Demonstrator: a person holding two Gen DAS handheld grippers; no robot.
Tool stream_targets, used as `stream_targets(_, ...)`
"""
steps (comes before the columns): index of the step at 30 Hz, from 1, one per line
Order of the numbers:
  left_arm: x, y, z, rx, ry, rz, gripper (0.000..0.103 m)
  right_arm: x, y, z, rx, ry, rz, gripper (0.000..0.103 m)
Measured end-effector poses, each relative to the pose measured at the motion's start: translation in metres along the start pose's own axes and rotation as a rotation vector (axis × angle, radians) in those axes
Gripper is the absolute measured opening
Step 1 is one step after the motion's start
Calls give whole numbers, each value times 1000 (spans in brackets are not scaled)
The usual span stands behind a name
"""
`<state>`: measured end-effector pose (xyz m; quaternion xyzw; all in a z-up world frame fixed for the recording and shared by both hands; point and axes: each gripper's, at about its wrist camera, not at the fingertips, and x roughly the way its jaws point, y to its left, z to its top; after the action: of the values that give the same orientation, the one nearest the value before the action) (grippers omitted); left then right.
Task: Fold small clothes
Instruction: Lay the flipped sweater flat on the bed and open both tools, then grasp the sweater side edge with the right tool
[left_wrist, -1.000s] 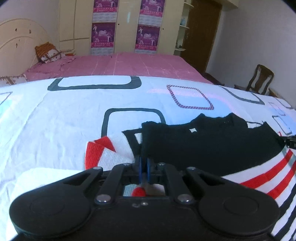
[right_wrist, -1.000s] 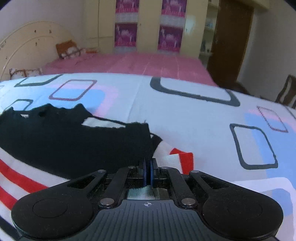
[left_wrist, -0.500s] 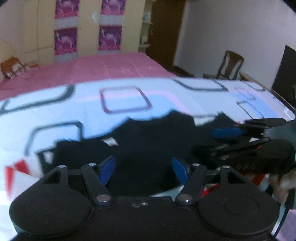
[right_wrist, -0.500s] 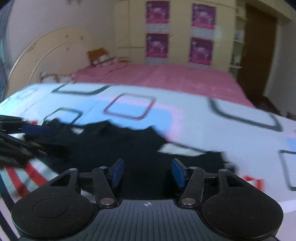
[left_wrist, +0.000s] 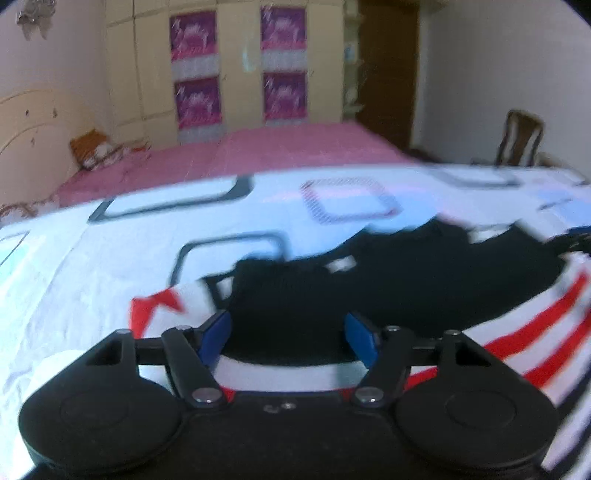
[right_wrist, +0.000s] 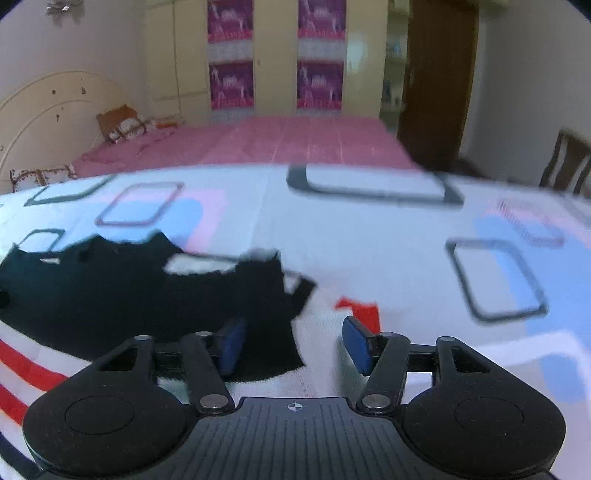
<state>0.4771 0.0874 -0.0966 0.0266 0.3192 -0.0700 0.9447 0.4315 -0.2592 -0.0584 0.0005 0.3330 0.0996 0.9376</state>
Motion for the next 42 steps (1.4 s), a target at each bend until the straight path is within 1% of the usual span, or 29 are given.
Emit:
stream_targets(1,-4,-10,0,4,-11,-32,72,-5,11,0,-6,-1,48,57)
stream_targets(3,-5,-38,0,42,-23,-75,72,-10,41,-3,-73,5,133,57)
stream_targets(5,-3,-56,-1,60,-6,-117,72,-7,68,-9,-121,21,194,57)
stream_targets(7,0,-70,-6,86,20,-132,72,-2,89,-16,-169,52,226,57)
stream_targets(9,5,-73,-13,109,55,-120,72,0,101,-25,-226,73,224,57)
stream_targets(11,-1,-59,-19,83,52,-107,77,1,97,-32,-256,78,208,57)
stream_targets(14,-16,-24,-32,24,57,-48,78,-7,58,-33,-193,84,133,57)
stream_targets(15,-23,-10,-37,0,61,-28,78,-12,42,-35,-165,78,87,57)
stream_targets(16,-27,0,-41,-20,58,-29,78,-17,32,-38,-158,83,-2,57)
stream_targets(17,-32,5,-43,-38,54,-27,78,-19,21,-42,-152,93,-65,57)
stream_targets(18,-36,4,-43,-42,55,-24,76,-20,6,-46,-82,103,-41,57)
stream_targets(19,-37,-1,-41,-30,55,-9,74,-20,0,-46,-29,111,-22,57)
stream_targets(20,-39,-6,-38,-23,54,-2,69,-22,3,-44,-30,103,-29,57)
stream_targets(21,-42,-13,-36,-30,49,-19,68,-30,8,-41,-47,71,-38,55)
stream_targets(22,-45,-19,-34,-40,36,-42,68,-40,14,-37,-42,36,-14,50)
stream_targets(23,-49,-27,-34,-43,24,-59,68,-48,20,-34,-29,18,26,50)
stream_targets(25,-53,-46,-35,-24,21,-94,69,-57,42,-32,-51,12,104,50)
stream_targets(27,-48,-68,-40,-5,43,-119,69,-57,72,-37,-128,45,179,50)
stream_targets(28,-46,-76,-44,8,53,-118,70,-58,81,-43,-162,69,184,50)
stream_targets(29,-45,-81,-47,18,58,-108,70,-55,88,-50,-191,111,165,50)
stream_targets(30,-46,-83,-48,17,56,-101,70,-54,91,-58,-199,127,143,50)
stream_targets(32,-50,-80,-47,3,59,-108,70,-63,91,-63,-182,120,138,50)
stream_targets(34,-59,-77,-48,17,35,-96,69,-72,88,-60,-178,113,155,50)
stream_targets(35,-60,-75,-50,20,36,-92,70,-72,85,-58,-173,106,160,50)
stream_targets(38,-60,-64,-59,-7,53,-75,71,-66,80,-63,-177,135,91,50)
stream_targets(40,-69,-52,-66,-4,44,-26,72,-73,67,-67,-146,164,88,50)
stream_targets(42,-78,-32,-77,-34,48,8,72,-84,57,-76,-150,188,77,50)
